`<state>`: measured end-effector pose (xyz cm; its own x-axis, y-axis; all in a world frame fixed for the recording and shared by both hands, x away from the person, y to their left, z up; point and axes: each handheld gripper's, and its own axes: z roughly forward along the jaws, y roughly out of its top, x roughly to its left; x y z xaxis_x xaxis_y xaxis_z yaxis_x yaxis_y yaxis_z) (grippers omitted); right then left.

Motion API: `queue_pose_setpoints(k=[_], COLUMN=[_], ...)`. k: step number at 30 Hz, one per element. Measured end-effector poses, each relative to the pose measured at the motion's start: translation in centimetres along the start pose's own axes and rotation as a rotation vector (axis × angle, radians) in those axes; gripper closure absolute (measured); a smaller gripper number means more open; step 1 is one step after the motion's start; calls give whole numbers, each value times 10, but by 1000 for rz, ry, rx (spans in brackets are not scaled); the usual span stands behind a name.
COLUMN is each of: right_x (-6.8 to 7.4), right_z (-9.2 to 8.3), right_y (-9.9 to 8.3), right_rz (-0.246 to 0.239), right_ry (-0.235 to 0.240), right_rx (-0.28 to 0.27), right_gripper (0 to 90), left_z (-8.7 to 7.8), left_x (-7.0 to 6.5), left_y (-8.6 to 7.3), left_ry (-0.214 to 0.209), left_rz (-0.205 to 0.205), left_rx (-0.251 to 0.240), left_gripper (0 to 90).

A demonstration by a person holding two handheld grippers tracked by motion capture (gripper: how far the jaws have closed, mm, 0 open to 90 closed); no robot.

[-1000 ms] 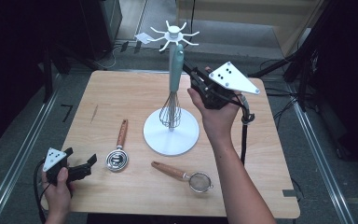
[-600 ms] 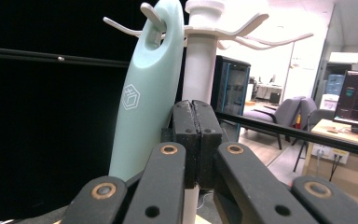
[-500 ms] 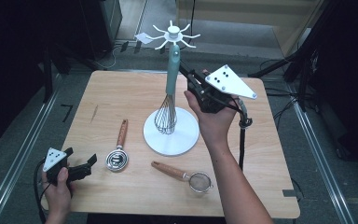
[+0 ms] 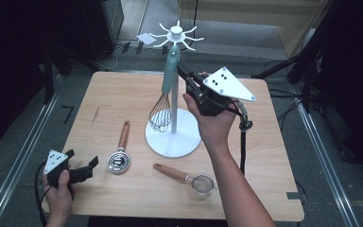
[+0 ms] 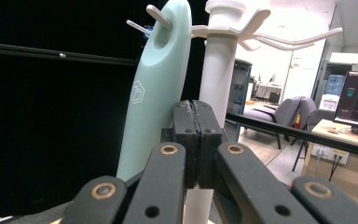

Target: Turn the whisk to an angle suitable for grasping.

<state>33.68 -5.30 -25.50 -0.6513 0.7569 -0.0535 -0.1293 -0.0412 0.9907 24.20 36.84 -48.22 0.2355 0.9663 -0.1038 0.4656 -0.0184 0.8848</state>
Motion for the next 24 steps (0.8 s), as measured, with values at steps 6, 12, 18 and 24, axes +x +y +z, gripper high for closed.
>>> queue_pose_setpoints(k=[6, 12, 18, 24], right_x=[-3, -6, -11, -22], right_z=[-3, -7, -14, -27], right_y=[-1, -6, -14, -27], right_rz=[2, 4, 14, 46], right_ry=[-1, -6, -8, -6], right_rx=[15, 35, 44, 92], right_gripper=[900, 900, 884, 830], left_z=[0, 0, 0, 1], left_x=[0, 0, 0, 0], left_y=[0, 0, 0, 0], left_ry=[-3, -6, -8, -6], left_rz=[1, 0, -1, 1], left_rx=[4, -3, 0, 2], left_gripper=[9, 9, 9, 9])
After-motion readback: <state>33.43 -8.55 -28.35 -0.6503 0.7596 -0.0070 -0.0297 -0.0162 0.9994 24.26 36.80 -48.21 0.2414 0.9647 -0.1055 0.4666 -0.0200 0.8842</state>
